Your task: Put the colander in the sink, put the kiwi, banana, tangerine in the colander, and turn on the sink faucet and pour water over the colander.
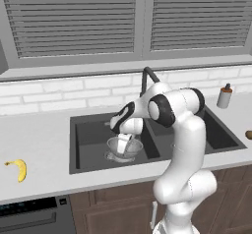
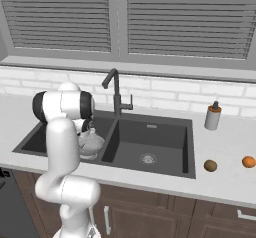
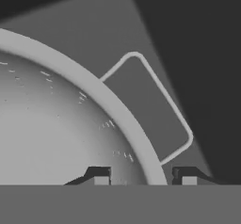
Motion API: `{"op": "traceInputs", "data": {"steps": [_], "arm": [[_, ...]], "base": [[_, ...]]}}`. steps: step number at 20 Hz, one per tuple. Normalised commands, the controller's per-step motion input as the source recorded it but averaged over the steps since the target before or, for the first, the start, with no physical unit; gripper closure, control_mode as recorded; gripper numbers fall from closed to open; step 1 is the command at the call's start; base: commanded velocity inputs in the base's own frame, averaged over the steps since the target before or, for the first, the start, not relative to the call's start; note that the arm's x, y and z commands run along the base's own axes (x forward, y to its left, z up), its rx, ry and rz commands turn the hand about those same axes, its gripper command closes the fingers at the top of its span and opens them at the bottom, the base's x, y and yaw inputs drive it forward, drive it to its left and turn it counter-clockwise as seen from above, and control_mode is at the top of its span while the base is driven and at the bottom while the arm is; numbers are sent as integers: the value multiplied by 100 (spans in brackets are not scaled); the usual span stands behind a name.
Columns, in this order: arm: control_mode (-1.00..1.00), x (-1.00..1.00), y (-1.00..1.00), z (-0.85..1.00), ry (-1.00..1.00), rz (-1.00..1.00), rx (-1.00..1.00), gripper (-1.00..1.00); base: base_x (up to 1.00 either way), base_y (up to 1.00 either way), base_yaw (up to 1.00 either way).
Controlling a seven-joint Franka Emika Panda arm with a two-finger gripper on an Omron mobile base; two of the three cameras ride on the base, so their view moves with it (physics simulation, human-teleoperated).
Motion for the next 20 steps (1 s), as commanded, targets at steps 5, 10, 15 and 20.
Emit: {"op": "traceInputs", "data": {"steps": [5, 10, 15, 20], "arm": [[-100, 0, 12, -33, 24, -60, -12, 100], [-100, 29, 7, -61, 3, -59, -15, 100], [-100, 61, 31, -66, 0, -54, -21, 100], [-100, 68, 12, -24, -1, -48, -14, -100]], "base": [[0, 0, 0], [0, 0, 0], [0, 0, 0], [0, 0, 0]]}}
